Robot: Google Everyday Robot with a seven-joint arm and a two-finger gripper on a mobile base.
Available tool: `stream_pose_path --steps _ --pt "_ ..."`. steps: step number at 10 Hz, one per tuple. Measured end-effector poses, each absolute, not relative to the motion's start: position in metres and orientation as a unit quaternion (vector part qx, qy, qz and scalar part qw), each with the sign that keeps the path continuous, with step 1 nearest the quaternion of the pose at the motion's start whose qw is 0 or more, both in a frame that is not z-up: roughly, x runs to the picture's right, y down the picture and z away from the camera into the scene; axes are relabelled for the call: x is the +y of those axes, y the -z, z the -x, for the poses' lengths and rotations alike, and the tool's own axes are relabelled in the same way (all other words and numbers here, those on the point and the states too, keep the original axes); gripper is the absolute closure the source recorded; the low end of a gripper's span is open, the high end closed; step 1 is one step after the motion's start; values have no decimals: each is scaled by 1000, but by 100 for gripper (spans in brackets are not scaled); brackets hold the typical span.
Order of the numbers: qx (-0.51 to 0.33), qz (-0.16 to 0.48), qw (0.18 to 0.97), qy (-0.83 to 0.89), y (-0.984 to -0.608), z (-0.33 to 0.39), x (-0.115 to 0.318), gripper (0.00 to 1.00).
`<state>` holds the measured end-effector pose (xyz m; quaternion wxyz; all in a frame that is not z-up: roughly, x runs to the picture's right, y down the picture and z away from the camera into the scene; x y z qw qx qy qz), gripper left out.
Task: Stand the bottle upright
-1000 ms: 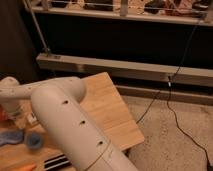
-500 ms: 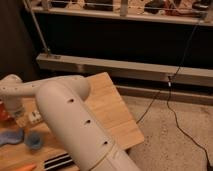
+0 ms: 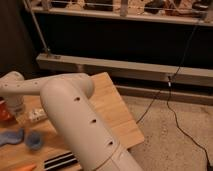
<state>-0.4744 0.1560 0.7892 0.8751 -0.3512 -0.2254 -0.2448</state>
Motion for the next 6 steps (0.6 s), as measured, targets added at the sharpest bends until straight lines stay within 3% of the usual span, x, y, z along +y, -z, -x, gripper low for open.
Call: stream_pose_path --steps 6 --pt "-240 335 880 236 -779 471 139 66"
